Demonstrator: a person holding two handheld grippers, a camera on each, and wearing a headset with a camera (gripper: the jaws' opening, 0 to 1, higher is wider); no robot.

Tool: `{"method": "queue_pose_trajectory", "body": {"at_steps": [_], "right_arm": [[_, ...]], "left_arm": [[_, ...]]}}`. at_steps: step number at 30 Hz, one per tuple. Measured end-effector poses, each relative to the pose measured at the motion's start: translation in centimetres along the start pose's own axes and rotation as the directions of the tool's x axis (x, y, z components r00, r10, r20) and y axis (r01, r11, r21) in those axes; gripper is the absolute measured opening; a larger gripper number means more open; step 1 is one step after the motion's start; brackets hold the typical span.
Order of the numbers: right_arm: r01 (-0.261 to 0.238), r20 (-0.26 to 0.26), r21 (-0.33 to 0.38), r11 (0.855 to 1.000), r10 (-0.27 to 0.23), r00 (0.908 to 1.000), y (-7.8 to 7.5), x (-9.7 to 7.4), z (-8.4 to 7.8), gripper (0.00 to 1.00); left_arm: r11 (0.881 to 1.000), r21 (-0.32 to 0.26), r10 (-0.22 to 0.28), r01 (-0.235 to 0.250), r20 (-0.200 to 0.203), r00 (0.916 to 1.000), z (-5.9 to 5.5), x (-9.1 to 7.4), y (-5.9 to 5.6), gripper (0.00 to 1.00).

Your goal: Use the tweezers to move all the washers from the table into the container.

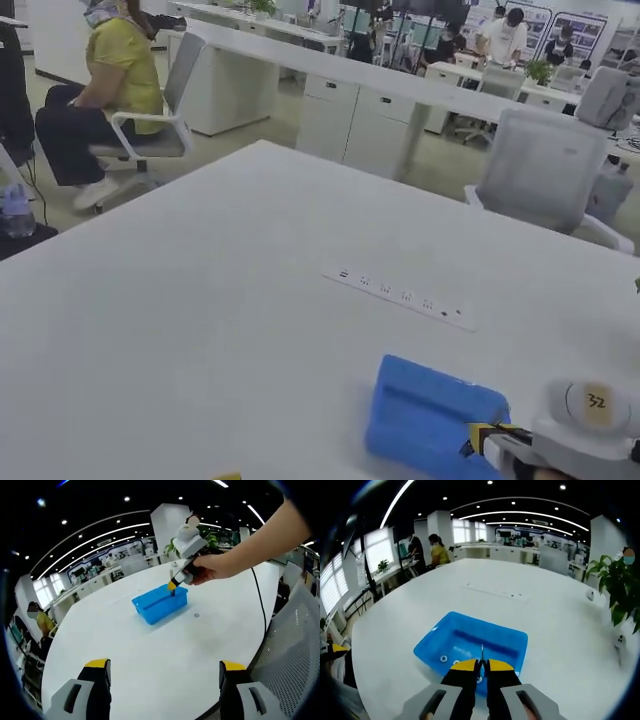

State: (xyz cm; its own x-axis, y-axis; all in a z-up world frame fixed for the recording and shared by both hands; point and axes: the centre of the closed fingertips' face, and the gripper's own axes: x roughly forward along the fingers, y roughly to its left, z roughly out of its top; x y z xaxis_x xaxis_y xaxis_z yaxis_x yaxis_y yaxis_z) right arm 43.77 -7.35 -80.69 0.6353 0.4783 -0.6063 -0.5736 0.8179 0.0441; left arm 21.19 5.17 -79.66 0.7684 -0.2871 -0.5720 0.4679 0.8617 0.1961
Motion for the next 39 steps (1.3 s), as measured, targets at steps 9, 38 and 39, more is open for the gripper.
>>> {"method": "queue_pose_trajectory", "body": {"at_steps": [9,38,39], "right_arm": [[-0.02,0.088,0.066,0.998,0.014,0.996,0.5,-3.2,1.9,0.03],[-0.079,-0.049,-0.015,0.997,0.078,0.9957,3.7,-6.1,-6.5,0.03],[-0.081,-0.056,-0.014,0.997,0.08,0.9952,3.7,-6.0,-6.6,0.03]], "left_arm": [[1.0,0.002,0.001,-0.001,0.009,1.0,0.1,-0.1,0.0,0.91],[1.0,0.008,0.0,0.0,0.007,1.0,0.2,-0.3,-0.1,0.91],[1.0,0.009,-0.001,0.001,0.007,1.0,0.2,-0.3,-0.2,0.91]]}}
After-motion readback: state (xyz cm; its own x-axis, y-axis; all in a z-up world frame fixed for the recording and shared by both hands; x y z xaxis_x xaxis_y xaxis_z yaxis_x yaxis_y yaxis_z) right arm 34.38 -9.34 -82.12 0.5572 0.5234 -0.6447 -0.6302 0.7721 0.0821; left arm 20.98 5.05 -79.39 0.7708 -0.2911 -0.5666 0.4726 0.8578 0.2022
